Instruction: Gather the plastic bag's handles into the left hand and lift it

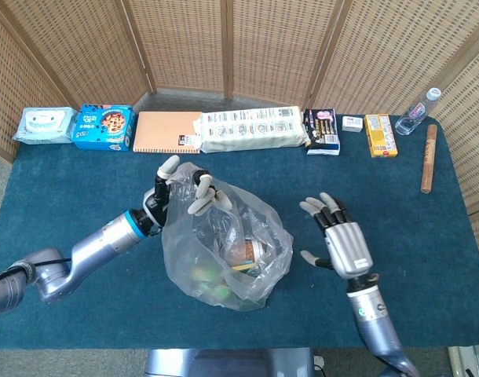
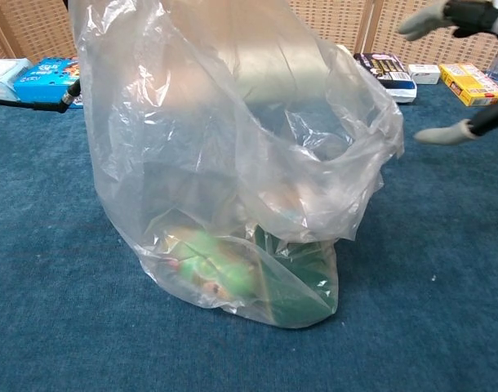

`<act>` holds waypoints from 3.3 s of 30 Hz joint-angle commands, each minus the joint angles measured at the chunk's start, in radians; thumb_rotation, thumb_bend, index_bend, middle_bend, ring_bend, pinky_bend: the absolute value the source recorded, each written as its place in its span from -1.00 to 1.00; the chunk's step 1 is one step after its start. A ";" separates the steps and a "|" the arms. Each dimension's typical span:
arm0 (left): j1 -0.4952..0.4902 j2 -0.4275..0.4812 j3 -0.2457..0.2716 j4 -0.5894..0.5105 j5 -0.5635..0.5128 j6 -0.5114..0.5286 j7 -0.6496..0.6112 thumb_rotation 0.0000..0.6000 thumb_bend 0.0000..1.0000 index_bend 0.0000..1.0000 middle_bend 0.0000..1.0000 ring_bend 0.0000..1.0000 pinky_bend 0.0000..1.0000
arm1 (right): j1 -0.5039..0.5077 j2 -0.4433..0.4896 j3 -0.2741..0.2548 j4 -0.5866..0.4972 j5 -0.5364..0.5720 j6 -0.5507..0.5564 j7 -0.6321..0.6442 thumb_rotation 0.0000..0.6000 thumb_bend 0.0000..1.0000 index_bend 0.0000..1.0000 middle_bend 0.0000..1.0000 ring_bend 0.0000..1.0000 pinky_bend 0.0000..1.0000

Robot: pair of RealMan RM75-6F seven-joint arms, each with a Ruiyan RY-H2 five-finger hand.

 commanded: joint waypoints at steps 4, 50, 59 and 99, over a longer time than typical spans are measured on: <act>-0.009 -0.011 -0.002 -0.012 0.000 -0.013 0.021 -1.00 -0.53 0.31 0.59 0.47 -0.25 | 0.032 -0.063 0.040 -0.039 0.022 -0.017 0.058 1.00 -0.91 -0.68 -0.67 -0.87 -0.83; 0.009 0.076 -0.020 -0.094 -0.032 -0.024 0.144 -1.00 -0.53 0.31 0.35 0.16 -0.31 | 0.022 0.019 0.347 -0.444 0.414 -0.105 0.687 1.00 -0.93 -0.68 -0.70 -0.85 -0.83; 0.004 0.112 -0.023 -0.135 -0.022 -0.052 0.180 -1.00 -0.53 0.31 0.28 0.10 -0.31 | 0.022 0.102 0.452 -0.512 0.525 -0.118 0.725 1.00 -0.93 -0.73 -0.72 -0.86 -0.83; -0.077 0.103 -0.047 -0.198 -0.028 -0.194 0.350 -1.00 -0.53 -0.29 -0.37 -0.49 -0.60 | 0.053 0.218 0.477 -0.561 0.548 -0.112 0.730 1.00 -0.93 -0.87 -0.80 -0.91 -0.87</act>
